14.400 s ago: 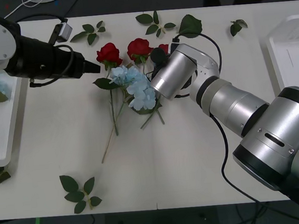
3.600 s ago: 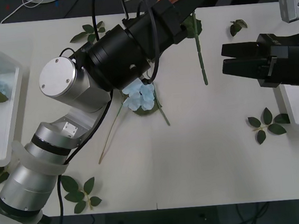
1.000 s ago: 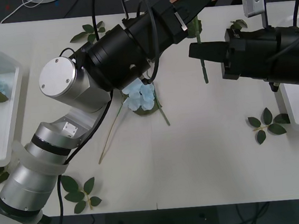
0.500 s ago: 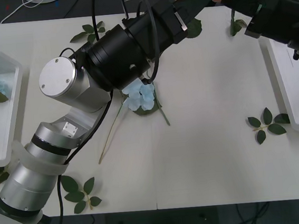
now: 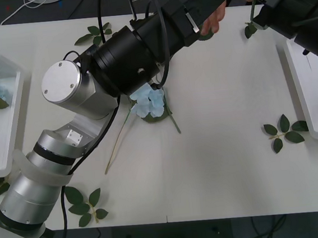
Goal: Place the red flowers into the right box and the blue flowers into the left box. If a person shows an open palm, hand one flower to the person first, then continue sorting.
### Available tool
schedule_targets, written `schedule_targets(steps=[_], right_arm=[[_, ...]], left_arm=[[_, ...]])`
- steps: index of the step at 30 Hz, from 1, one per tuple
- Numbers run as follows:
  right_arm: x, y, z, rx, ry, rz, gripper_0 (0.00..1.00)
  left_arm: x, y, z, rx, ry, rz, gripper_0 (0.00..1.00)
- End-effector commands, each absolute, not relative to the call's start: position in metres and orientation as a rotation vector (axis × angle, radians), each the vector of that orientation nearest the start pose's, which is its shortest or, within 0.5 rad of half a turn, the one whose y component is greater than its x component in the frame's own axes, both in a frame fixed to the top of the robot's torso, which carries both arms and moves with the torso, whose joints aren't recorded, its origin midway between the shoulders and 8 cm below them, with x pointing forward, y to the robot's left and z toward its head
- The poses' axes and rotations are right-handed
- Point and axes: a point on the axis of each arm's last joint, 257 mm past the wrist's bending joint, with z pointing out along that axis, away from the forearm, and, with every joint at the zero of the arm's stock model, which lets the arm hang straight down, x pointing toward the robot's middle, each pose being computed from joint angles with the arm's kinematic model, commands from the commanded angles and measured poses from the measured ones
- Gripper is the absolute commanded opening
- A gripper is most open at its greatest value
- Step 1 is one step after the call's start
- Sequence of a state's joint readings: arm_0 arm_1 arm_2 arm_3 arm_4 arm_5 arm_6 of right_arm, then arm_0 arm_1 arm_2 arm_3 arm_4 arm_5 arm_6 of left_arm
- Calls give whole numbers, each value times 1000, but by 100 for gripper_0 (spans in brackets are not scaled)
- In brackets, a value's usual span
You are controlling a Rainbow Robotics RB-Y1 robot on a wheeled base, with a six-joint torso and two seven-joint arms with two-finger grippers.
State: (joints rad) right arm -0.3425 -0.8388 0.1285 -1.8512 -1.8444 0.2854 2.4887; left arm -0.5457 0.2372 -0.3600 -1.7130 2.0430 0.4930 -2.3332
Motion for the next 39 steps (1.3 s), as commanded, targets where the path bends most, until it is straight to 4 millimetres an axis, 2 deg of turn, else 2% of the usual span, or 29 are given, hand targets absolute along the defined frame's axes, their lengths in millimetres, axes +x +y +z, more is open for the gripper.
schedule_targets(steps=[1,9,22,23,24,25,26,27,39], right_arm=[[555,-161,70,-525,1219,439,0],[574,-157,77,-520,1196,386,0],[574,-152,73,-518,1201,398,0],[574,-152,73,-519,1201,397,6],[574,-152,73,-518,1201,398,45],[574,-152,73,-519,1200,397,78],[574,-152,73,-521,1200,394,96],[574,-152,73,-521,1200,394,100],[574,-153,73,-517,1202,398,100]], left_arm=[[428,-107,104,489,1110,-1516,100],[428,-107,104,489,1110,-1516,100],[428,-107,104,489,1110,-1516,100],[428,-107,104,489,1110,-1516,100],[428,-107,104,489,1110,-1516,100],[428,-107,104,489,1110,-1516,100],[428,-107,104,489,1110,-1516,100],[428,-107,104,489,1110,-1516,100],[428,-107,104,489,1110,-1516,100]])
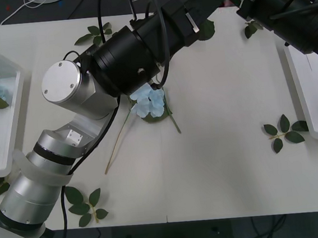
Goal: Place the red flowers into the right box and the blue flowers into the left box. If a person shows an open palm, hand one flower to the person first, then continue sorting.
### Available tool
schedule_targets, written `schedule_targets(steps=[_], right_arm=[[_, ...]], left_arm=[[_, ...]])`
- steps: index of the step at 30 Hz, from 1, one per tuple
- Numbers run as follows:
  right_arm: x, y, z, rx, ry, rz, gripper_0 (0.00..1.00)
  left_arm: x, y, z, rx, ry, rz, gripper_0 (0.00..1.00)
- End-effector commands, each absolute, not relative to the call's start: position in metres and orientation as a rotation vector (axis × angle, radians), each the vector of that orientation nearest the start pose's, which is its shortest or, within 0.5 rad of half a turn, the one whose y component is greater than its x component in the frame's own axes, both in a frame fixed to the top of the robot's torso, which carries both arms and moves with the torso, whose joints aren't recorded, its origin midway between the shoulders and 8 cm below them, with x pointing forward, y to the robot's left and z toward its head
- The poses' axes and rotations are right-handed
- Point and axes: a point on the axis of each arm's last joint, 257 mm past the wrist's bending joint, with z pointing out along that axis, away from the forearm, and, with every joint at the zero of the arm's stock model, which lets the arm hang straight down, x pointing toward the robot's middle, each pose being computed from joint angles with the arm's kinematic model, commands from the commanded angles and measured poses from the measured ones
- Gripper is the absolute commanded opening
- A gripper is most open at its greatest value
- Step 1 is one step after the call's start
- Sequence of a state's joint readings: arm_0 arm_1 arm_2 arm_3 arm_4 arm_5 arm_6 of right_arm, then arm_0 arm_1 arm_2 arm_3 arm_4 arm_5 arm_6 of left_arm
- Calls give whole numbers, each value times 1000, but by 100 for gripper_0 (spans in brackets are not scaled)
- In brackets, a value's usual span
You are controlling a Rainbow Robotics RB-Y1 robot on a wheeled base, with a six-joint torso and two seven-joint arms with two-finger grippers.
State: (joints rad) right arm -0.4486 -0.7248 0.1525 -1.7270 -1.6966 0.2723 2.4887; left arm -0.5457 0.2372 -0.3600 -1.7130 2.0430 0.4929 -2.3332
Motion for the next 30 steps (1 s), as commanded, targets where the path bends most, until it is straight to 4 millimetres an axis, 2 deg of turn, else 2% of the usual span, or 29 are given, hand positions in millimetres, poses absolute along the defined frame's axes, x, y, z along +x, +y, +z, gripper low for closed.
schedule_targets(steps=[1,16,17,19,26,30], right_arm=[[574,-152,73,-518,1201,398,100],[570,-152,68,-548,1229,429,100],[569,-151,67,-557,1236,438,100],[567,-151,67,-566,1243,450,100],[558,-151,64,-630,1270,474,100],[550,-152,63,-678,1291,499,100]], left_arm=[[428,-107,104,489,1110,-1516,100],[428,-107,104,489,1110,-1516,100],[434,-105,91,479,1139,-1508,100],[436,-104,88,477,1148,-1505,100],[436,-97,87,481,1159,-1528,100],[436,-92,96,494,1151,-1535,100]])
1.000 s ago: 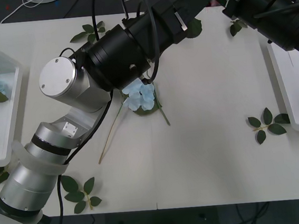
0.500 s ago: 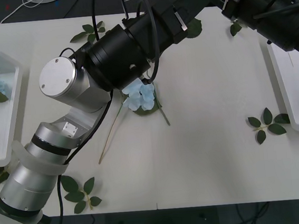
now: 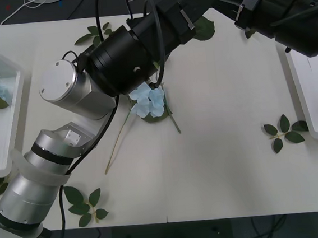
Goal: Place the red flowers into the right box and the blue flowers into the left box. If a person shows an open palm, hand one flower to the person first, then continue sorting.
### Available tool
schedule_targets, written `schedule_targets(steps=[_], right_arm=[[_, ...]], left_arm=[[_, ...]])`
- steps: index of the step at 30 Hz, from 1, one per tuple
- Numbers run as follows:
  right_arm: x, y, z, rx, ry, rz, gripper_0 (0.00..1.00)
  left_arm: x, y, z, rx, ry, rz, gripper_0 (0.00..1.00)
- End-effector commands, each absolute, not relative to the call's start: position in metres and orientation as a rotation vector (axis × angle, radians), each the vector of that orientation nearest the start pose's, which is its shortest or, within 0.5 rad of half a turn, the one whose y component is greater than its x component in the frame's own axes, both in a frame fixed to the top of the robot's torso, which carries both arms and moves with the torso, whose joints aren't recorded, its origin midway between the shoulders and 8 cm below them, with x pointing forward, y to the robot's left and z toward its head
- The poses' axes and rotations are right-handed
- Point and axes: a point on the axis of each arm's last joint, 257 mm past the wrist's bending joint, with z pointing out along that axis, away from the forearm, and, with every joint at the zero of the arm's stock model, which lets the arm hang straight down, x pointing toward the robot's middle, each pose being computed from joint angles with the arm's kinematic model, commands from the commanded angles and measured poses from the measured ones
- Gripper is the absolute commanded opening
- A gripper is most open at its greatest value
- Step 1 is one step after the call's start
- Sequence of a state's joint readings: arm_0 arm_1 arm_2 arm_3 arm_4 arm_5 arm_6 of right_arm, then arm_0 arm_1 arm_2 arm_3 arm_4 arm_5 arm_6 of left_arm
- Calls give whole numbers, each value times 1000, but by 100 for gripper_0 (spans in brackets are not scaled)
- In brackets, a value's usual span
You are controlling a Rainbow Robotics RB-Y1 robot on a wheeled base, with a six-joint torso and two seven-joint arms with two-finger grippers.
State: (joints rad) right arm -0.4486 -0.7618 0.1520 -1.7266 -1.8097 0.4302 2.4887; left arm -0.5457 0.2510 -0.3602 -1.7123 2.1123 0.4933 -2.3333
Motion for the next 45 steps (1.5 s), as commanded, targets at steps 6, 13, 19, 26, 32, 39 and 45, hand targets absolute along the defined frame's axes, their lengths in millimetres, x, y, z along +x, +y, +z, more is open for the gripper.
schedule_targets(steps=[6,13,19,26,32,39,45], right_arm=[[540,-157,60,-744,1324,510,100],[518,-162,53,-881,1375,523,100],[481,-173,53,-1029,1418,586,100],[437,-192,47,-1095,1449,659,100],[403,-206,36,-1162,1454,592,100],[375,-210,13,-1219,1486,570,100],[360,-213,-3,-1260,1527,630,100]], left_arm=[[453,-66,119,531,1145,-1447,100],[470,-36,101,660,1338,-1308,100],[476,-5,66,774,1612,-1181,100],[468,41,35,764,1979,-1087,100],[454,77,12,643,2305,-982,100],[432,121,-28,360,2665,-840,100],[417,141,-55,211,2834,-718,100]])
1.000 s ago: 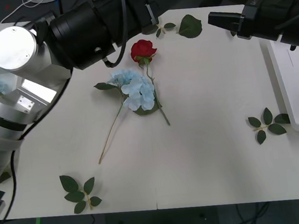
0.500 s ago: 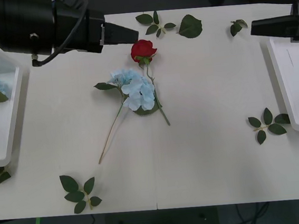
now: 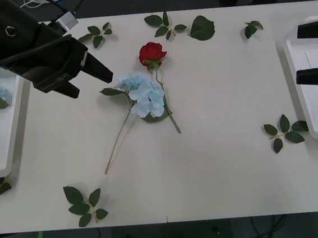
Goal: Place the red flowers into the right box and the blue flowers into the left box. If a person shows an open palm, hand one flower to the person first, then continue sorting.
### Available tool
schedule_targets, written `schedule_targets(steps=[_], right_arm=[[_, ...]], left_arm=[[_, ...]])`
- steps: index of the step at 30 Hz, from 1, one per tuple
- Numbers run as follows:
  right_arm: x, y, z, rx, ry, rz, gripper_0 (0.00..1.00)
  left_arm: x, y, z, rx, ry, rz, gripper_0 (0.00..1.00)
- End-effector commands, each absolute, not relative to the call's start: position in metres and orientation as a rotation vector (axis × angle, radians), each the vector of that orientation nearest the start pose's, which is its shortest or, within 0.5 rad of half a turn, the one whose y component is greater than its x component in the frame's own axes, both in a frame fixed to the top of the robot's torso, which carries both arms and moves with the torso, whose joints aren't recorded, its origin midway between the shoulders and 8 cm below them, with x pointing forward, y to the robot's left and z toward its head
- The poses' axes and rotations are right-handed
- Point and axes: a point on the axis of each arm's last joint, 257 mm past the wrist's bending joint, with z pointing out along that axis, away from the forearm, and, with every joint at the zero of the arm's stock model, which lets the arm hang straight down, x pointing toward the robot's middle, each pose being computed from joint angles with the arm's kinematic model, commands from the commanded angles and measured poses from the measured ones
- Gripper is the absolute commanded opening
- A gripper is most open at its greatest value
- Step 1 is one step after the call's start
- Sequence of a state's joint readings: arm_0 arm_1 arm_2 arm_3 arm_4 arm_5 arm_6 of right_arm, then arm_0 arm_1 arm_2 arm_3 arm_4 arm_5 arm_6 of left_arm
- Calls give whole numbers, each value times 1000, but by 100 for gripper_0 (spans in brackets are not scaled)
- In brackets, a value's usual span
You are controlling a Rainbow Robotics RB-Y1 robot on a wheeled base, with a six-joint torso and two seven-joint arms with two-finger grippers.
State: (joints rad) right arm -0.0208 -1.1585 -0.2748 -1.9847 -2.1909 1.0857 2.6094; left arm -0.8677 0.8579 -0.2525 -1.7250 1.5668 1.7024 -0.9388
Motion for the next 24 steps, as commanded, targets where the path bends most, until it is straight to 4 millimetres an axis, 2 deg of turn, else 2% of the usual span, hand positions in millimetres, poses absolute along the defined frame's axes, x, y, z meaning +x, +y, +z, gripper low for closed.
schedule_targets(steps=[1,5,8,10,15,18,24], right_arm=[[359,-214,-4,-1262,1530,641,100],[355,-214,-5,-1268,1532,660,100],[356,-214,-4,-1267,1526,659,100],[356,-214,-3,-1263,1525,658,100],[358,-215,-3,-1254,1528,657,100],[358,-215,-3,-1254,1528,657,100],[358,-215,-3,-1254,1528,657,100]], left_arm=[[417,143,-62,200,2849,-699,100],[426,150,-88,190,2870,-573,100],[435,154,-116,161,2872,-505,100],[444,158,-142,130,2858,-472,100],[463,160,-185,100,2804,-457,100],[474,162,-214,157,2779,-431,100],[500,175,-253,247,2706,-397,100]])
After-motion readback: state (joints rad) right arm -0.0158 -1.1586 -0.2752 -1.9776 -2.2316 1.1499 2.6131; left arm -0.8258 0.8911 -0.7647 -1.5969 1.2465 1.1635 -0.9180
